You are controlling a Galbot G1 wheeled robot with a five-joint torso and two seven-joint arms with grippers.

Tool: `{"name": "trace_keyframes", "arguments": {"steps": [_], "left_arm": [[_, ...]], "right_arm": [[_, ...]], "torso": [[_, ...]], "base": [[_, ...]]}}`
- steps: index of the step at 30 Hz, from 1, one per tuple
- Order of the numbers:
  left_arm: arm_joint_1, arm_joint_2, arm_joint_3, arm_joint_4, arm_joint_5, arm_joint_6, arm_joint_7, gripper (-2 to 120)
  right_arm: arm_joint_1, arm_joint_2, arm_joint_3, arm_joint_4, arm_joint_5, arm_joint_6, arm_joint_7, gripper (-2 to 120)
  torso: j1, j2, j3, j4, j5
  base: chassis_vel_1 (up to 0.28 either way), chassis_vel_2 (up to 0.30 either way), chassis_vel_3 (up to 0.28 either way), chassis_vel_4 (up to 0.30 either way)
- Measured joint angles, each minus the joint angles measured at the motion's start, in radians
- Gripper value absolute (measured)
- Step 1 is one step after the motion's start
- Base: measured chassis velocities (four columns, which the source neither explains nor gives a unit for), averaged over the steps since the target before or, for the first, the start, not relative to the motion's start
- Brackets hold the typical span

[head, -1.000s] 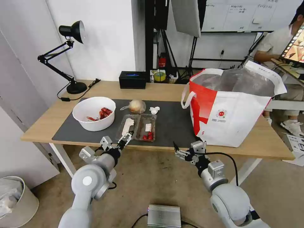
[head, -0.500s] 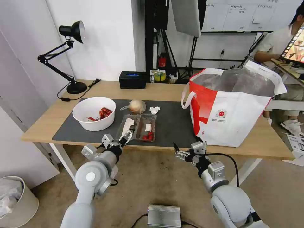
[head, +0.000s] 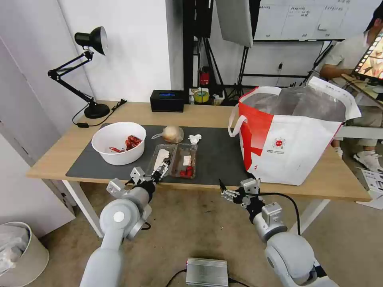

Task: Pick up the trash from the table and place it into the takeout bag.

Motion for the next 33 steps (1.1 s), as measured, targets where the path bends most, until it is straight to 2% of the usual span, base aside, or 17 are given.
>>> {"name": "trace_keyframes", "arguments": {"steps": [6,15,20,33], "left_arm": [[0.003,-0.011,0.009,-0.014,0.017,-0.056,-0.006,100],[0.018,-0.016,0.01,-0.042,0.025,-0.07,0.012,100],[0.025,-0.024,0.026,-0.051,0.066,-0.107,0.075,100],[0.032,-0.01,0.076,-0.063,0.156,-0.142,0.163,100]], "right_arm": [[0.001,0.005,0.0,-0.014,0.0,0.0,0.0,100],[0.004,0.009,-0.006,-0.022,-0.002,0.0,0.0,100],[0.003,0.008,-0.005,-0.022,-0.003,0.0,0.0,100],[-0.002,0.009,-0.003,-0.013,-0.003,0.001,0.0,100]], "torso": [[0.0,0.0,0.0,-0.0003,-0.0004],[0.0,0.0,0.0,-0.0002,-0.0003],[0.0,0.0,0.0,-0.0002,-0.0002],[0.0,0.0,0.0,-0.0003,-0.0002]], "base": [[0.0,0.0,0.0,0.0],[0.0,0.0,0.0,0.0],[0.0,0.0,0.0,0.0],[0.0,0.0,0.0,0.0]]}}
